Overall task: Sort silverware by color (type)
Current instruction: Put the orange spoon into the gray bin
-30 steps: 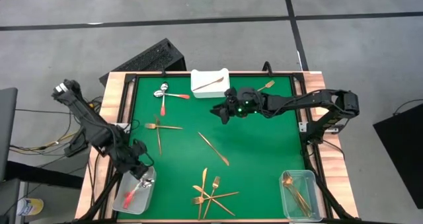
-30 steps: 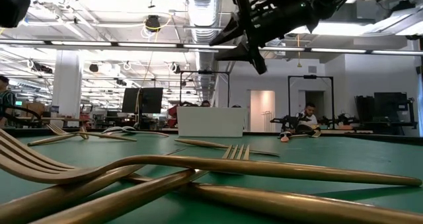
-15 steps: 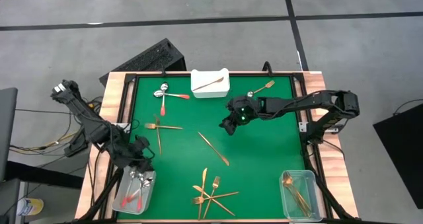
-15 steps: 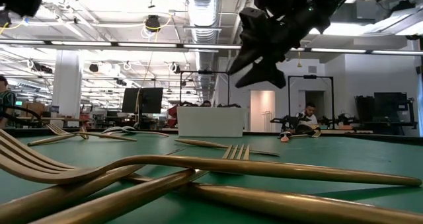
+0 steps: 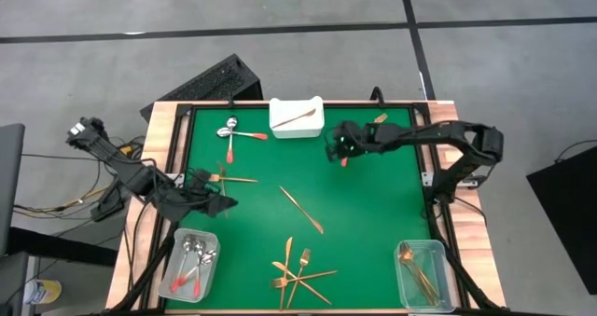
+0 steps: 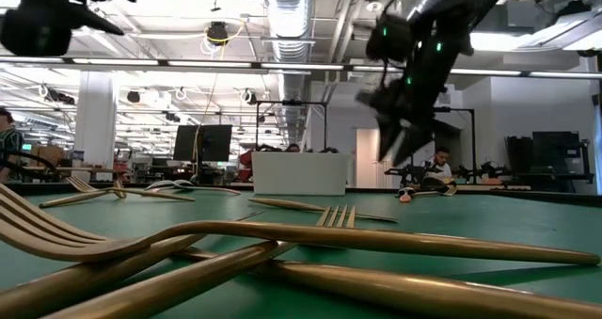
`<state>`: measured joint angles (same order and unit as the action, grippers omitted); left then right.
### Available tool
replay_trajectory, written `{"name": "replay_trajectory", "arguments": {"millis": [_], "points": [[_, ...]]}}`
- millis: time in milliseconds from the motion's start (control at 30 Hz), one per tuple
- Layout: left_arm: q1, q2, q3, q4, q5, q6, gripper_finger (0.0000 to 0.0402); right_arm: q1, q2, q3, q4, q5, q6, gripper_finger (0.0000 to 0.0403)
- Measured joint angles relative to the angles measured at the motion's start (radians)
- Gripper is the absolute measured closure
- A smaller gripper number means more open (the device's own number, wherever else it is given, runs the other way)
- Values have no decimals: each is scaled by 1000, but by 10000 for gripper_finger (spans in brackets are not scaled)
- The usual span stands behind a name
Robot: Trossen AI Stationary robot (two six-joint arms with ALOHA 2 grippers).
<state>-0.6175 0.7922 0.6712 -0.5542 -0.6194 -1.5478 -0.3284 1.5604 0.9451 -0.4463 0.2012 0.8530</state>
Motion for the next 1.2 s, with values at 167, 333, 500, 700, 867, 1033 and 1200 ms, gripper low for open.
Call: {"name": "replay_trajectory", "arguments": {"millis": [167,333,500,700,867,1033,1200], "points": [[30,19,0,39,-26,63,246,-115,16,0,-73,86,13,272],[57,32,0,42,-30,99,246,-204,40,2,-56,56,-20,295],[76,33,0,42,-29,140,246,-225,89,0,-70,3,-27,294],[98,32,0,41,-22,181,246,-210,161,1,-24,-17,-20,293],[109,32,0,37,-13,199,246,-208,185,2,8,-15,9,293],[111,32,0,33,-8,206,246,-198,136,-2,-35,-24,42,293],[126,32,0,-1,-13,211,246,-196,78,-2,-5,-24,63,293]]}}
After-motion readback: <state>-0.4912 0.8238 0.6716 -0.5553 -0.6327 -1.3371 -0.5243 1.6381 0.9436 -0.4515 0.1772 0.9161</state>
